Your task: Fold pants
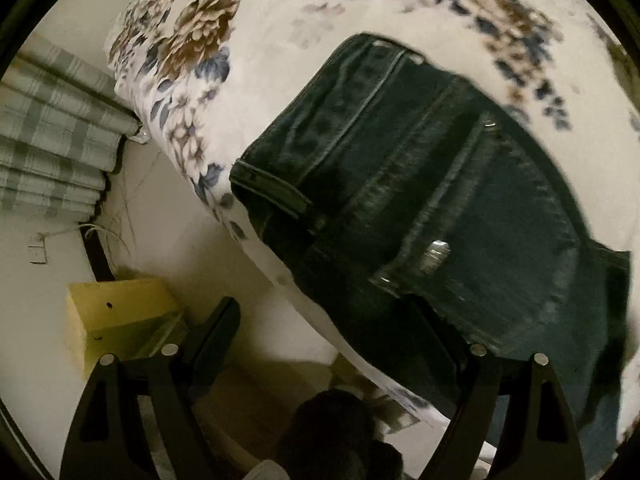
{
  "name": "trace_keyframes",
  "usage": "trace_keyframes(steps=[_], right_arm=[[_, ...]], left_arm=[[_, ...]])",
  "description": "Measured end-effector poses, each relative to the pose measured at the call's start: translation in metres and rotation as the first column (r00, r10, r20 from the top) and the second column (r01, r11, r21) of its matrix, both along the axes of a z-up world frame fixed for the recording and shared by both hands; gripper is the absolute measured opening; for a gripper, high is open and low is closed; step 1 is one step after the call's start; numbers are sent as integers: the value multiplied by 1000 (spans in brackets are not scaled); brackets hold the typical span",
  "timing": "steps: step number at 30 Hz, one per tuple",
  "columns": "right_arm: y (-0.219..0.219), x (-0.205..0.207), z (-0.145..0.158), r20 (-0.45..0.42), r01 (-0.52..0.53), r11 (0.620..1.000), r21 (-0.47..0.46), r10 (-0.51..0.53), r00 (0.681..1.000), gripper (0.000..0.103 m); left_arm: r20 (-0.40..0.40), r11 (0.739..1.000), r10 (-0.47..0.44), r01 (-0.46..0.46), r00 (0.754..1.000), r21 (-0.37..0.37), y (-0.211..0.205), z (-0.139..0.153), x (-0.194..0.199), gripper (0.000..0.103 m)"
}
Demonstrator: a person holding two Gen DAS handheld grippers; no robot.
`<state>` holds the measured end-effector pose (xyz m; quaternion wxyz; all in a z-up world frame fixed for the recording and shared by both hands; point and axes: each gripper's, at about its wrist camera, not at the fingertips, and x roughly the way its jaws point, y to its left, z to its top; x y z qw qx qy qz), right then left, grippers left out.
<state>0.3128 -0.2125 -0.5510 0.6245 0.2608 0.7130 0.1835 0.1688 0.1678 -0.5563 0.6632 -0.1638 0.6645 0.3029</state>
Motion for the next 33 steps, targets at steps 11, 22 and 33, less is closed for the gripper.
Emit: trace_keyframes(steps=[11, 22, 33], right_arm=[[134, 54, -29, 16, -339, 907, -250, 354, 935, 3], [127, 94, -16, -53, -402, 907, -124, 399, 916, 56], [133, 61, -24, 13, -421, 873, -245, 437, 900, 4]], left_arm=[[-25, 996, -35, 33, 999, -79, 20, -22, -13, 88], [-18, 992, -72, 70, 997, -107, 30, -26, -15, 93], [-18, 989, -118, 116, 993, -93, 20, -23, -9, 94]])
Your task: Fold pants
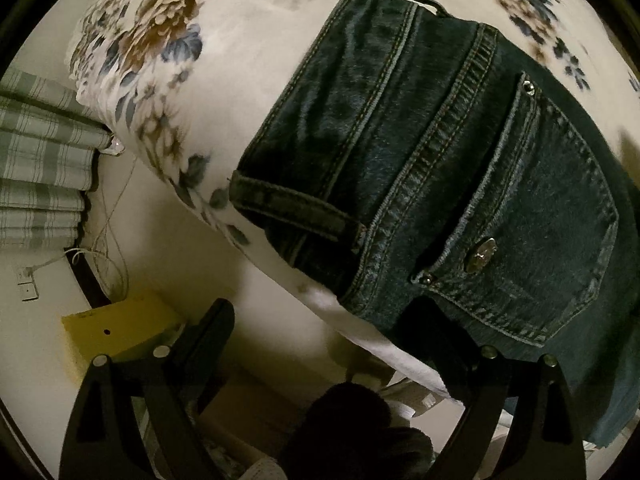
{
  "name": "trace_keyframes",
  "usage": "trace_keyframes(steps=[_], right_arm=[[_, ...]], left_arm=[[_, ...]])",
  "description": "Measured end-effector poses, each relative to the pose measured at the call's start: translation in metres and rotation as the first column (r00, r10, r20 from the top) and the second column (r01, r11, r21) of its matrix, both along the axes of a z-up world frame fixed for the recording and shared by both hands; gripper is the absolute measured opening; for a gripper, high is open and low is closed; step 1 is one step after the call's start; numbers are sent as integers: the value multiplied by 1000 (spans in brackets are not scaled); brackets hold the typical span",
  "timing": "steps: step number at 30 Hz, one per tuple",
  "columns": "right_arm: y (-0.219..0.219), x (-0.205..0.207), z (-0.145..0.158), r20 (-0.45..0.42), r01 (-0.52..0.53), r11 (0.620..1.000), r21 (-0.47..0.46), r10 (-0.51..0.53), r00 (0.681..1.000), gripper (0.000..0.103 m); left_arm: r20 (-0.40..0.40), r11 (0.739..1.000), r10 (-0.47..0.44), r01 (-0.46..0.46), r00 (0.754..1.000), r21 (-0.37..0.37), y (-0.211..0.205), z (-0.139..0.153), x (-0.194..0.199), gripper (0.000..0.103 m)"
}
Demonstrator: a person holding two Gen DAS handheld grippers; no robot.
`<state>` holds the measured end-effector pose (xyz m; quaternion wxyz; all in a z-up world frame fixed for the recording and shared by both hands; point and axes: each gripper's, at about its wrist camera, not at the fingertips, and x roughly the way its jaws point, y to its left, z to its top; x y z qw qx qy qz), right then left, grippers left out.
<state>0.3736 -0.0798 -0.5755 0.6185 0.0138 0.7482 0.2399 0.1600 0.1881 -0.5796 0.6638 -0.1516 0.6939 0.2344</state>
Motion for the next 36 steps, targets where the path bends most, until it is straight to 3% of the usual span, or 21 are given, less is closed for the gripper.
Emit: trace_keyframes(steps=[4, 7, 9, 10, 11, 12, 14, 18, 20, 24, 25, 27, 28, 30, 31, 34, 36], right_arm=[[-12, 7, -6, -12, 57, 998, 0, -57, 998, 4], [-9, 14, -38, -100, 143, 989, 25, -139, 985, 7], [-16, 18, -45, -165, 221, 972, 77, -206, 964, 16], [-23, 17, -42, -176, 243, 965, 98, -223, 959, 25], [-39, 15, -29, -144, 281, 952, 120, -263, 954, 55], [-53, 12, -19, -115, 307, 942, 136, -293, 949, 71], [-86, 0, 1, -85, 355, 919, 171, -345, 935, 73], [-172, -49, 33, -28, 521, 833, 187, -526, 850, 76], [-218, -87, 42, -8, 612, 771, 178, -621, 784, 76], [-325, -171, 46, 19, 796, 589, 137, -805, 593, 76], [-361, -200, 46, 39, 849, 513, 128, -858, 512, 76], [-422, -242, 47, 70, 912, 389, 132, -921, 383, 74], [-457, -264, 46, 93, 941, 309, 140, -950, 298, 72], [-499, -297, 36, 117, 970, 197, 145, -976, 181, 59], [-527, -316, 27, 113, 980, 125, 155, -988, 108, 57], [-582, -349, 3, 102, 980, -13, 197, -994, -34, 56], [-601, -359, -11, 88, 973, -62, 223, -993, -84, 56]], left_arm=[[1, 1000, -4, 4, 1000, -2, 0, -3, -4, 98], [-6, 1000, 1, -1, 1000, -8, 4, -1, -5, 98], [-11, 1000, -7, 7, 1000, -4, 6, 7, -5, 98], [-2, 1000, -15, 15, 1000, 7, 7, 14, -6, 98], [15, 999, -27, 27, 1000, 23, 6, 23, -7, 98], [32, 998, -49, 47, 998, 45, 3, 34, -7, 98], [69, 993, -98, 93, 993, 78, -6, 56, -7, 98], [121, 977, -200, 189, 972, 94, -45, 86, -2, 98], [135, 969, -243, 235, 961, 73, -73, 91, 5, 98], [154, 937, -348, 349, 925, 25, -144, 86, 24, 98], [168, 928, -369, 373, 914, 6, -165, 83, 29, 98], [186, 906, -410, 421, 893, -27, -210, 74, 39, 98], [187, 899, -422, 435, 887, -38, -224, 71, 43, 98], [183, 883, -450, 466, 874, -55, -261, 58, 48, 98], [174, 876, -461, 477, 870, -65, -278, 49, 51, 98], [135, 858, -500, 511, 855, -60, -315, 26, 53, 98], [102, 843, -531, 537, 841, -41, -332, 12, 53, 98]])
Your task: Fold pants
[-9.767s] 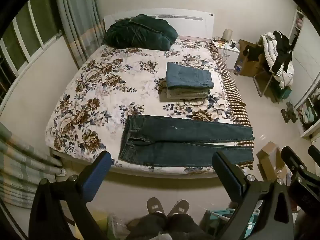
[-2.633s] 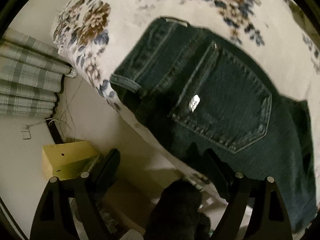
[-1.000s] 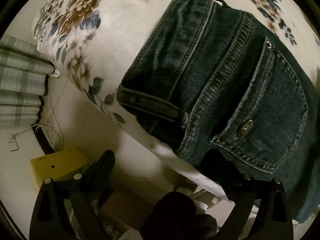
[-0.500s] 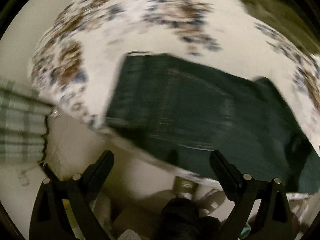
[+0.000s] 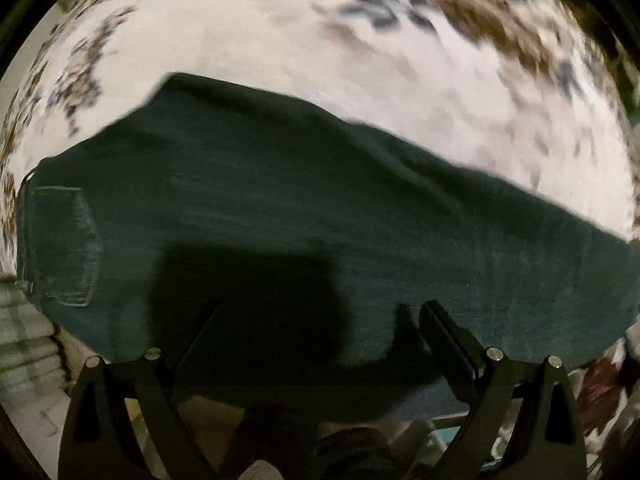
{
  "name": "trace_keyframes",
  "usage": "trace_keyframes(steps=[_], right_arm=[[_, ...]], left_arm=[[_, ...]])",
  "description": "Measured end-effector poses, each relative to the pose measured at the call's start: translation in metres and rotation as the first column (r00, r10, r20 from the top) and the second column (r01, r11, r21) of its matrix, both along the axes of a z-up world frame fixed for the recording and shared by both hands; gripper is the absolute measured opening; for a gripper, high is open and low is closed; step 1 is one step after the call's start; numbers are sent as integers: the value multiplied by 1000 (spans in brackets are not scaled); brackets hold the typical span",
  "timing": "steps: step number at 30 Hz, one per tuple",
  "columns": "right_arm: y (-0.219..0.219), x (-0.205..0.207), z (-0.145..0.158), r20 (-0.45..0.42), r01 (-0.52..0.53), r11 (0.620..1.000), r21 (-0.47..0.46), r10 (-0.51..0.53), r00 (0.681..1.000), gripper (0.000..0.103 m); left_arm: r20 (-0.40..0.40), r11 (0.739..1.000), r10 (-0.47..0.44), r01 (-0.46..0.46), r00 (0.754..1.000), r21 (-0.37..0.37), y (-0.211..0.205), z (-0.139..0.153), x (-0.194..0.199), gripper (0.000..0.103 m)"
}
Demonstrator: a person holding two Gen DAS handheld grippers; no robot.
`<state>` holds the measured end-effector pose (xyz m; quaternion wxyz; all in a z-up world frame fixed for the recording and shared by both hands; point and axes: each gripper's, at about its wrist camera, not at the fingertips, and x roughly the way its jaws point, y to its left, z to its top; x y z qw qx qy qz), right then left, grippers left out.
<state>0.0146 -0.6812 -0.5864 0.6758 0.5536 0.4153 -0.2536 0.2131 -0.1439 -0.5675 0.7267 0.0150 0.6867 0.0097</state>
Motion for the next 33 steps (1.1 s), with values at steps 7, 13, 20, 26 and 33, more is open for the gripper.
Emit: trace_keyframes(steps=[7, 13, 20, 26, 33], right_arm=[[-30, -6, 12, -26, 129, 981, -143, -134, 991, 56], [-65, 19, -8, -121, 88, 991, -100, -100, 988, 58], [-60, 34, 25, -116, 18, 972, -233, -46, 992, 4], [-52, 31, 47, -144, 0, 968, -250, -37, 989, 4], [-68, -9, 0, -41, 76, 997, -11, -77, 996, 41]], left_arm=[[-20, 992, -69, 71, 997, 108, -30, -15, -1, 98], [-30, 987, -77, 81, 997, 140, -47, -13, 6, 98], [-29, 988, -114, 116, 993, 101, -91, 4, 10, 98], [-19, 987, -143, 144, 990, 78, -114, 11, 12, 98], [-41, 986, -147, 150, 988, 75, -109, -11, 14, 98]])
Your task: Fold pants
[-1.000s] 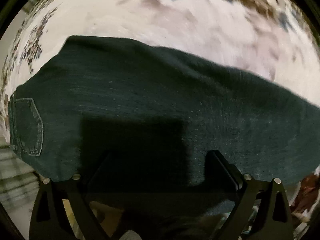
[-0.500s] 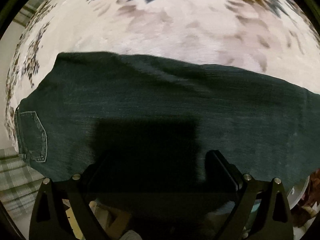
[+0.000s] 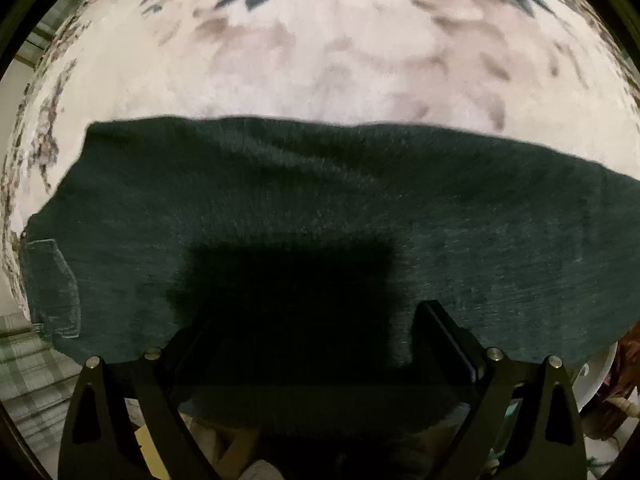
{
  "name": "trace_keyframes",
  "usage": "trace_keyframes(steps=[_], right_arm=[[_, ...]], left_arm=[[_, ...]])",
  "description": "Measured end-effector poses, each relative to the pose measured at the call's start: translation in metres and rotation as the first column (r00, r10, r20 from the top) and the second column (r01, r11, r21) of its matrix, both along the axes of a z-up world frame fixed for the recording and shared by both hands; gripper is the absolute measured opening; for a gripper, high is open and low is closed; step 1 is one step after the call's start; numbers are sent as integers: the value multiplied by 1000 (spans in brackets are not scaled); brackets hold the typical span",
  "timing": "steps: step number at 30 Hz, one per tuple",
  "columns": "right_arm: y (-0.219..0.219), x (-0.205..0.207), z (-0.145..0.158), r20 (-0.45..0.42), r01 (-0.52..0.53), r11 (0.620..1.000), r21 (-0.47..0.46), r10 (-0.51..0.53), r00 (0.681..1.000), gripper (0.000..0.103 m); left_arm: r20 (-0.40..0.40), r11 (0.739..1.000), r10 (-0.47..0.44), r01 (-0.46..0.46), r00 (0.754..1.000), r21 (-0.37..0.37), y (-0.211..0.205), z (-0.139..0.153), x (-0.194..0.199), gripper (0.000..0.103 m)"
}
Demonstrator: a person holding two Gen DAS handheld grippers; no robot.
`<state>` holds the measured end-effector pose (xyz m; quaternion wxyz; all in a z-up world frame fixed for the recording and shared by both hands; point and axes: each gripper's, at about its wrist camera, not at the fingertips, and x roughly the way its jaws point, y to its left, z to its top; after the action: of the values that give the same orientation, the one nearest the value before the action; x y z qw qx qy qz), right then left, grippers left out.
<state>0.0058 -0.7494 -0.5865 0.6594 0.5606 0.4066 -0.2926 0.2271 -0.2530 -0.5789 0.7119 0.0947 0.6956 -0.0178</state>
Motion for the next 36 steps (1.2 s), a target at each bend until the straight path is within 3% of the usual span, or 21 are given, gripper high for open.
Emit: trace_keyframes(steps=[5, 10, 13, 14, 16, 20, 28, 33, 36], right_arm=[[25, 4, -33, 146, -88, 990, 114, 70, 987, 43], [31, 16, -50, 326, -73, 996, 50, 53, 944, 44], [28, 26, -58, 382, -53, 998, 45, 32, 924, 44], [28, 33, -59, 379, -53, 998, 32, 37, 925, 41], [29, 41, -57, 345, -53, 999, 3, 48, 937, 12], [38, 51, -22, 297, -79, 993, -84, 100, 950, 8], [125, 86, 108, 297, -242, 934, -264, 318, 901, 7], [235, 119, 159, 264, -395, 844, -363, 500, 825, 7], [303, 136, 155, 227, -493, 783, -380, 596, 770, 7]], left_arm=[[24, 996, 44, -42, 999, -82, 5, -6, 0, 103], [54, 994, 29, -24, 998, -106, 11, -8, -5, 103], [91, 991, 40, -28, 995, -127, 17, -9, -10, 103], [95, 991, 44, -31, 995, -132, 20, -9, -16, 103], [88, 991, 49, -37, 995, -132, 21, -7, -17, 103], [76, 982, 97, -83, 992, -167, 33, 6, 3, 103], [126, 948, 196, -155, 973, -280, 76, 71, -1, 103], [121, 926, 254, -205, 959, -318, 129, 90, -17, 103], [129, 918, 289, -237, 949, -318, 160, 92, -39, 103]])
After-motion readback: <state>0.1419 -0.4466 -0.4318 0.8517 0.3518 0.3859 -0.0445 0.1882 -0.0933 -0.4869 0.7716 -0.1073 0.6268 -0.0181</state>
